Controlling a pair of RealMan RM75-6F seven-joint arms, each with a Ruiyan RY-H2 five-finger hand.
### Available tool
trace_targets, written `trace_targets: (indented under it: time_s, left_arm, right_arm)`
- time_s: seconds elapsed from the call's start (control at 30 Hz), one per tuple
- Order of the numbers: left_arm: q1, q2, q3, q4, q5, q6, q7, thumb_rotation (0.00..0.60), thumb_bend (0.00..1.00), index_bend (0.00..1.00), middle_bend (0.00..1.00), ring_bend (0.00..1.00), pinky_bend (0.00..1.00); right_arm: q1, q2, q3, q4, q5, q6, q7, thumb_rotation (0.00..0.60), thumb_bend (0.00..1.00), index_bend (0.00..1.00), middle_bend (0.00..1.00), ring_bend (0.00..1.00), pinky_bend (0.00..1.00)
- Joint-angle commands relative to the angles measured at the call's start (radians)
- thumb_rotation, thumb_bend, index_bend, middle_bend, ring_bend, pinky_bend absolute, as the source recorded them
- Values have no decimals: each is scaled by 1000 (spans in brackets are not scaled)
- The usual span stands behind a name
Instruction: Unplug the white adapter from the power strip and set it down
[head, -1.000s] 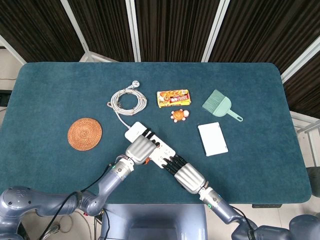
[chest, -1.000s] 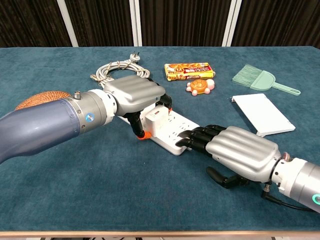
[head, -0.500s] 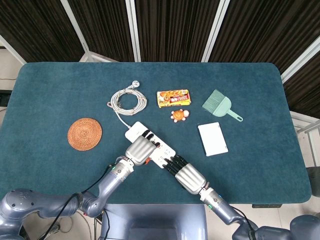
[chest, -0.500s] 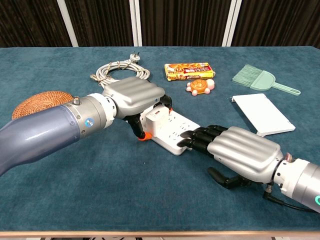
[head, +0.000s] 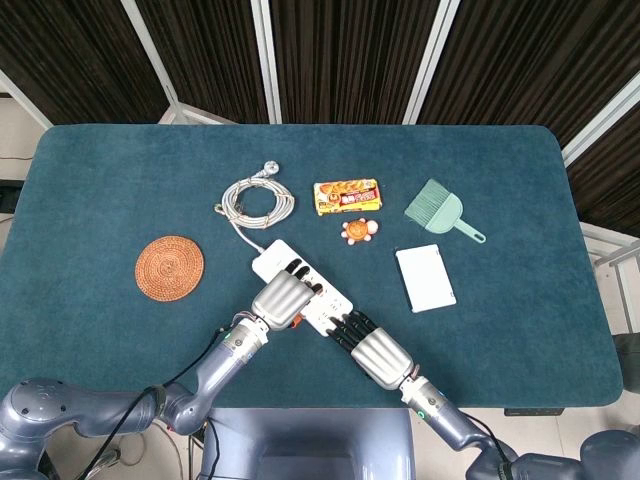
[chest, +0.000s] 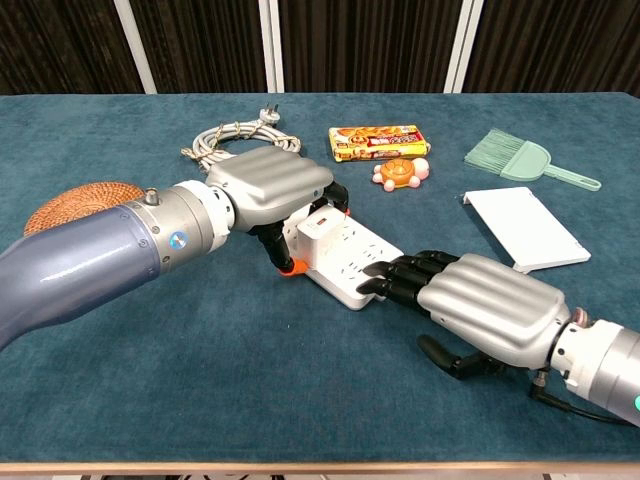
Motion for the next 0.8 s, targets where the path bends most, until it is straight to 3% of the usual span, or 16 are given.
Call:
trace_targets:
  time_s: [0.03,0.8]
  left_arm:
    - [1,1,0,-2,2,0,0,600,426,565,577,220,176]
    - [4,13,-19,-44,28,6,6,600,437,573,590,227,182]
  right_arm:
    - [0,0,-1,-1,-1,0,-1,600,695,175,121,126,141]
    - [3,-11,-11,-5,-12,1,-8,600,695,183,128,130,141]
